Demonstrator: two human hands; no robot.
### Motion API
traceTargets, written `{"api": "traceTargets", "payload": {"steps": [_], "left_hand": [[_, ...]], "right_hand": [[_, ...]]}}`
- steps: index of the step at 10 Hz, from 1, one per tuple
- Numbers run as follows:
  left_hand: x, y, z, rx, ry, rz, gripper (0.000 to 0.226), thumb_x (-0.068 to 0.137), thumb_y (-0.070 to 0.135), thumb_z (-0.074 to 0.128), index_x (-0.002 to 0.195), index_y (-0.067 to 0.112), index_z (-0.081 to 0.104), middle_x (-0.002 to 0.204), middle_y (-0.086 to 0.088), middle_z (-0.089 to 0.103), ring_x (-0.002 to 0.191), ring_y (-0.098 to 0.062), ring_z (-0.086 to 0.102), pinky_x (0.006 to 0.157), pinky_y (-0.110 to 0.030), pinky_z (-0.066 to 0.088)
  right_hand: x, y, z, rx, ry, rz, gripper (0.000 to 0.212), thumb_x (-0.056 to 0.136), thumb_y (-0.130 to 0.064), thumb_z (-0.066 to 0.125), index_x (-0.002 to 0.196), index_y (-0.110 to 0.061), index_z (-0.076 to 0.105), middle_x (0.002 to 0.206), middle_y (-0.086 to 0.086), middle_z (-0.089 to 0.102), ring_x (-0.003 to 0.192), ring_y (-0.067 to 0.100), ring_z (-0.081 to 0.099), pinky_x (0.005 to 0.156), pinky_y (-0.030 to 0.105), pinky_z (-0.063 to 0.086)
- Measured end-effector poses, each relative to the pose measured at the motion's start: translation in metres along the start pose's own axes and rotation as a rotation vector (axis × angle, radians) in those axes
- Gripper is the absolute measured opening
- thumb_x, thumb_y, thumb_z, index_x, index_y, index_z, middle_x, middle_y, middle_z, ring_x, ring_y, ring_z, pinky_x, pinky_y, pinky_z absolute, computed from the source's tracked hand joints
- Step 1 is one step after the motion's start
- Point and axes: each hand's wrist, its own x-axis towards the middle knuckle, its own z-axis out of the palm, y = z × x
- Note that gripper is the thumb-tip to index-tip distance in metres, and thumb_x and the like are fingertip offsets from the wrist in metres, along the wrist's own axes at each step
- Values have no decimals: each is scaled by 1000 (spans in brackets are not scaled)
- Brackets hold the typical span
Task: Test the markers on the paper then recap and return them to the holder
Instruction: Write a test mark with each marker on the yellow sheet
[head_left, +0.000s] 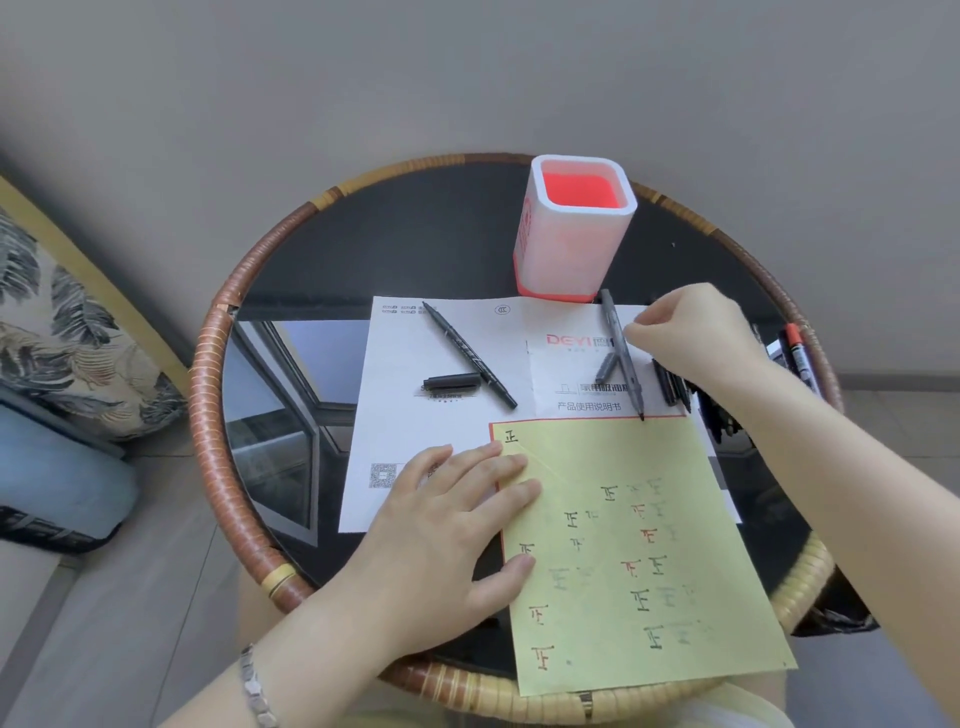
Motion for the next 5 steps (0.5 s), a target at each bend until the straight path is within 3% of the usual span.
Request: {"api": "traceTargets", "payload": {"steps": [1, 2, 3, 5], "left_hand": [[0, 1, 0, -4, 0, -3, 46, 79, 51, 45, 117, 28, 59, 126, 8, 58, 123, -9, 40, 103, -36, 23], [-1, 1, 0, -6, -1, -11, 47, 79, 51, 45, 117, 28, 60, 126, 8, 59, 123, -10, 39, 103, -36, 24], [-1, 1, 0, -7, -2, -12, 47, 79, 50, 46, 117, 28, 60, 126, 8, 59, 123, -10, 40, 103, -36, 24], [-1, 0, 0, -3, -15, -13, 47, 79, 51, 45, 118, 28, 59, 127, 9, 58, 124, -10, 39, 103, -36, 24]], "right_hand": [[1, -2, 9, -109, -91, 24, 40, 80, -34, 63, 87, 6, 68, 75, 24, 67, 54, 26, 52, 57, 30, 44], [7, -5, 13, -187, -89, 42, 38, 80, -39, 65, 68, -3, 57, 49, 4, 43, 46, 20, 40, 47, 24, 31], [12, -10, 12, -210, -95, 70, 46, 77, -31, 67, 55, -11, 33, 50, 4, 36, 46, 20, 35, 45, 26, 25], [14, -19, 5, -239, -165, 79, 43, 76, -30, 67, 58, -11, 33, 54, 2, 35, 46, 17, 34, 45, 24, 25]]}}
